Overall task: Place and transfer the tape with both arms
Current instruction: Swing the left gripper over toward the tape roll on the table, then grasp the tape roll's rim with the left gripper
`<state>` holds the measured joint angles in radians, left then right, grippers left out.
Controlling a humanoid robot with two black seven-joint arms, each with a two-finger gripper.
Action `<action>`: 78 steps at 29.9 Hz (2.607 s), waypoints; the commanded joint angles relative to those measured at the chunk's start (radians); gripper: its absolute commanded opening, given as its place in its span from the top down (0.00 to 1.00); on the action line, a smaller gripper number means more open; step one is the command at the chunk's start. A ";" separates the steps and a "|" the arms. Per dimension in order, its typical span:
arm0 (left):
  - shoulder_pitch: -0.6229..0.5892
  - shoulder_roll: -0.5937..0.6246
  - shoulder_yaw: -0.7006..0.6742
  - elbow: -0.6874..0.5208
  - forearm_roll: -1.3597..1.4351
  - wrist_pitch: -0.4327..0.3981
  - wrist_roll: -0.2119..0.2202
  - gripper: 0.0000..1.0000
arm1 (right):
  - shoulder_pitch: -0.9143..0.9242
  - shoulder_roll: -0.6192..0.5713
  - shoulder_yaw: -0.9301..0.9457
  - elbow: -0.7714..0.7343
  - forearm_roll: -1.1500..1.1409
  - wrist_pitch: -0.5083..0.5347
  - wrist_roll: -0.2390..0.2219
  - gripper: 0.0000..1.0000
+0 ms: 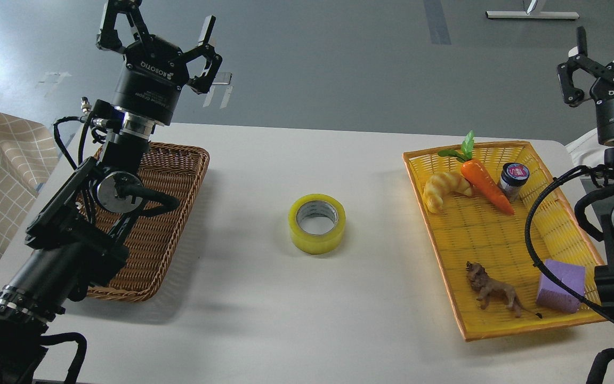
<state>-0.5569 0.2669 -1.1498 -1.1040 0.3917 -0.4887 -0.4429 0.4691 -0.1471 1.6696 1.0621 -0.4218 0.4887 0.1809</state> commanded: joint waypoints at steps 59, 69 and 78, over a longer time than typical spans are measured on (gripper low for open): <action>-0.264 0.109 0.654 -0.255 1.767 0.000 0.475 0.02 | -0.135 0.011 0.016 0.062 0.049 0.000 0.000 0.00; -0.293 0.051 0.713 -0.140 1.762 0.000 0.464 0.03 | -0.144 0.009 0.016 0.062 0.049 0.000 0.000 0.00; -0.284 0.026 0.756 -0.091 1.756 0.000 0.464 0.04 | -0.152 0.009 0.016 0.061 0.049 0.000 0.000 0.00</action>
<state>-0.8420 0.3068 -0.4016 -1.2112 2.1492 -0.4887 0.0204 0.3188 -0.1378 1.6858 1.1228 -0.3728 0.4887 0.1809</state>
